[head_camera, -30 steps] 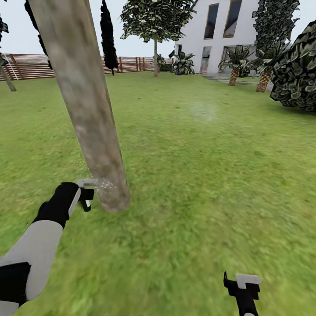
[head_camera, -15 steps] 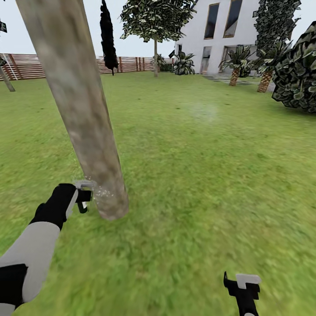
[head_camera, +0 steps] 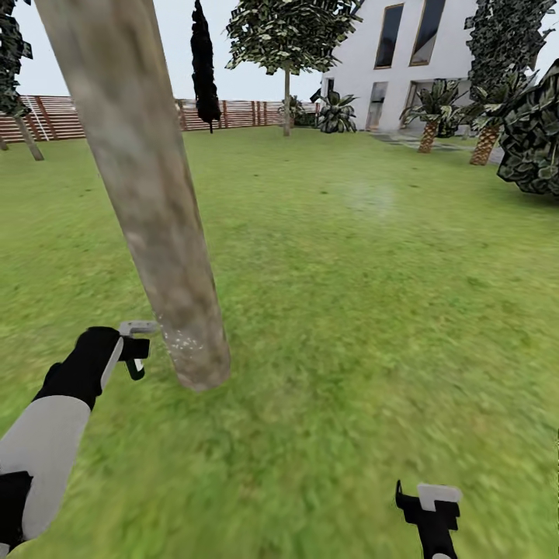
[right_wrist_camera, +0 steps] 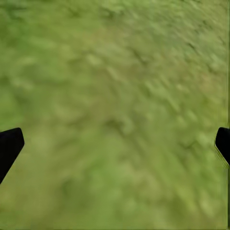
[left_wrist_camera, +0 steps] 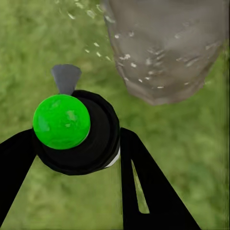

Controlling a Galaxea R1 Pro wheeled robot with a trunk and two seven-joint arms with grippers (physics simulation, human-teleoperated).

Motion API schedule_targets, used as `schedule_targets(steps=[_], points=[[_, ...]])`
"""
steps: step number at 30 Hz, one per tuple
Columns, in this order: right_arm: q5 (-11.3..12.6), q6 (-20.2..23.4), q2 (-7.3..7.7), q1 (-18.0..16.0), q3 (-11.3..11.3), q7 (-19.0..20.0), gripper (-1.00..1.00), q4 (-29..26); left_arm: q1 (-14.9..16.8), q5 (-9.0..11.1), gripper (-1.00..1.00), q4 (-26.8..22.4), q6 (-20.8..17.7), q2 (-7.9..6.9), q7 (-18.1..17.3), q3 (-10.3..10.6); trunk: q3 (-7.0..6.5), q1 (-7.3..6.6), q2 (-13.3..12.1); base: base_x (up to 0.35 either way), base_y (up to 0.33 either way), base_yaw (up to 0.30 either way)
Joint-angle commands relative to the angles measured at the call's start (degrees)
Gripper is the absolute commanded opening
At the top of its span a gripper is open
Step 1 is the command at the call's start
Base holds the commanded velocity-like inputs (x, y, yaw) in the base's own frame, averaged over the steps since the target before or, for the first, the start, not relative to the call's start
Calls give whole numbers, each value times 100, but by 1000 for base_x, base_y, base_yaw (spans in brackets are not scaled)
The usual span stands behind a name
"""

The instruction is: In the garden, pick up the pesticide atomizer on the floor and spray pesticide onto both trees until each tree trunk is fully covered.

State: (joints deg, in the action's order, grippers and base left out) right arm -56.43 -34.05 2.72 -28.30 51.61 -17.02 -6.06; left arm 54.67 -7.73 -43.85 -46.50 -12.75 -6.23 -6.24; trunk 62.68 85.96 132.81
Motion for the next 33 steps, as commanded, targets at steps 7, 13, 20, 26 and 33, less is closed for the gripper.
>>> schedule_targets(steps=[7, 13, 20, 26, 33], points=[[1, -4, 0, 0, 4, 0, 100, 0, 0, -10, -100, 0, 9, 21, -1, 0, 0, 0, 0, 66, -262, 0], [0, -5, 0, 0, -1, -2, 100, 0, 0, -10, -100, 0, 9, 18, 1, 0, 0, 0, 0, 1, -272, 0], [0, 3, 0, 0, -2, 0, 100, 0, 0, -10, -100, 0, 9, 18, 3, 5, 0, 0, 0, 7, -273, 202], [0, 4, -2, 0, -2, 2, 100, 0, 0, -10, -100, 0, 9, 27, 2, 0, 0, 0, 0, 90, -272, 46], [0, 4, 0, 0, -2, -1, 100, 0, 0, -10, -100, -15, 9, 27, 4, 0, 0, 0, 0, -41, -273, 22]])
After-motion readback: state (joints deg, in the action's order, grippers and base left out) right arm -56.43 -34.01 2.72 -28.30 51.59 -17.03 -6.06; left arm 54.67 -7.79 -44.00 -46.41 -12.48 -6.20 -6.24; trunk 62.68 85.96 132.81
